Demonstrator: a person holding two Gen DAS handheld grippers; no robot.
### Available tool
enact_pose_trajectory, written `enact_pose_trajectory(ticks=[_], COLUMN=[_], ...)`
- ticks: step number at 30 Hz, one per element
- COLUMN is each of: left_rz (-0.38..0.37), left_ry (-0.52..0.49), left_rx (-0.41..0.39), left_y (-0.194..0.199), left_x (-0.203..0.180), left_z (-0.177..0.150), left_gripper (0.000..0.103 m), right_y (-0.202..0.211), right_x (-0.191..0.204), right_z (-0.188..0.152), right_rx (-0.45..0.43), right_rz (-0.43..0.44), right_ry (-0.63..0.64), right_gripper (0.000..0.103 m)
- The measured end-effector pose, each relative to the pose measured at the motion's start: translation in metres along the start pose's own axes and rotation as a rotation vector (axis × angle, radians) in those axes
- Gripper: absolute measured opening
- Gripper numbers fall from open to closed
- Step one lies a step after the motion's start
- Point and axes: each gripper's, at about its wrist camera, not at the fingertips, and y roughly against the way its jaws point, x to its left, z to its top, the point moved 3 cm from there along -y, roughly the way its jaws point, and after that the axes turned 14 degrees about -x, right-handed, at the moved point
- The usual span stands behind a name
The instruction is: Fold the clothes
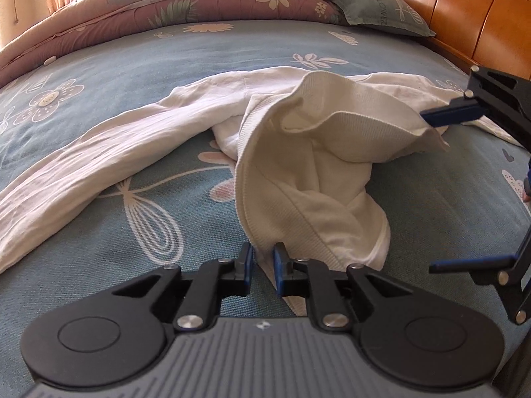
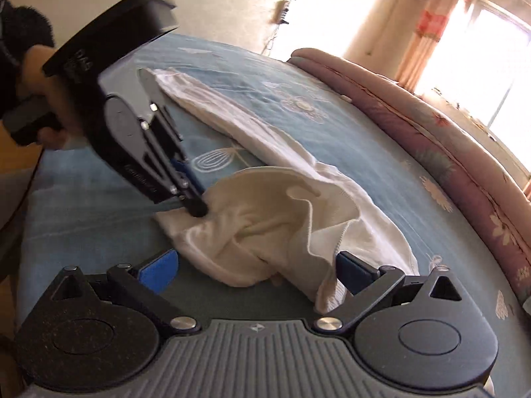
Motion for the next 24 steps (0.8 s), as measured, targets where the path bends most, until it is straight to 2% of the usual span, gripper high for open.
enact_pose_trajectory(ticks=[3, 5, 10, 12, 14, 15, 16, 19, 20, 21, 22, 24], left_rz=[-0.002, 0.000, 0.000, 0.000, 0.001, 0.003, 0.008, 0.035, 0.034, 0.033, 0.029, 0.001], left_ry=[0.000, -0.001, -0.004, 0.005, 0.018, 0.025, 0.036, 0.071, 0.077, 0.083, 0.085, 0.079], left_rx=[-0.004, -0.006, -0.008, -0.006, -0.005, -0.007, -0.011, -0.028, -0.027, -0.026, -0.025, -0.017], left_y=[0.000, 0.000, 0.000, 0.001, 0.001, 0.000, 0.000, -0.001, -0.002, -0.002, -0.002, -0.002], left_x=[0.000, -0.001, -0.001, -0.001, 0.000, 0.001, 0.002, 0.006, 0.006, 0.006, 0.006, 0.003], left_z=[0.000, 0.000, 0.000, 0.001, 0.001, 0.002, 0.002, 0.001, 0.001, 0.002, 0.002, 0.004], left_gripper=[0.014, 0.014, 0.014, 0.014, 0.014, 0.014, 0.017, 0.037, 0.038, 0.037, 0.032, 0.018], right_y=[-0.003, -0.007, -0.010, -0.016, -0.022, -0.025, -0.026, -0.027, -0.026, -0.024, -0.021, -0.015], right_x=[0.001, -0.011, -0.030, -0.030, -0.029, -0.028, -0.026, -0.020, -0.018, -0.017, -0.016, -0.015], right_z=[-0.011, -0.017, -0.012, -0.010, -0.009, -0.010, -0.010, -0.011, -0.012, -0.012, -0.011, -0.009], right_rx=[0.053, 0.075, 0.062, 0.078, 0.096, 0.102, 0.105, 0.099, 0.098, 0.098, 0.099, 0.101], right_rz=[-0.070, -0.130, -0.186, -0.198, -0.198, -0.200, -0.207, -0.223, -0.227, -0.230, -0.231, -0.232], right_ry=[0.041, 0.003, -0.004, 0.049, 0.079, 0.095, 0.113, 0.149, 0.153, 0.157, 0.163, 0.175], right_gripper=[0.103, 0.099, 0.071, 0.049, 0.036, 0.036, 0.036, 0.034, 0.030, 0.027, 0.025, 0.017])
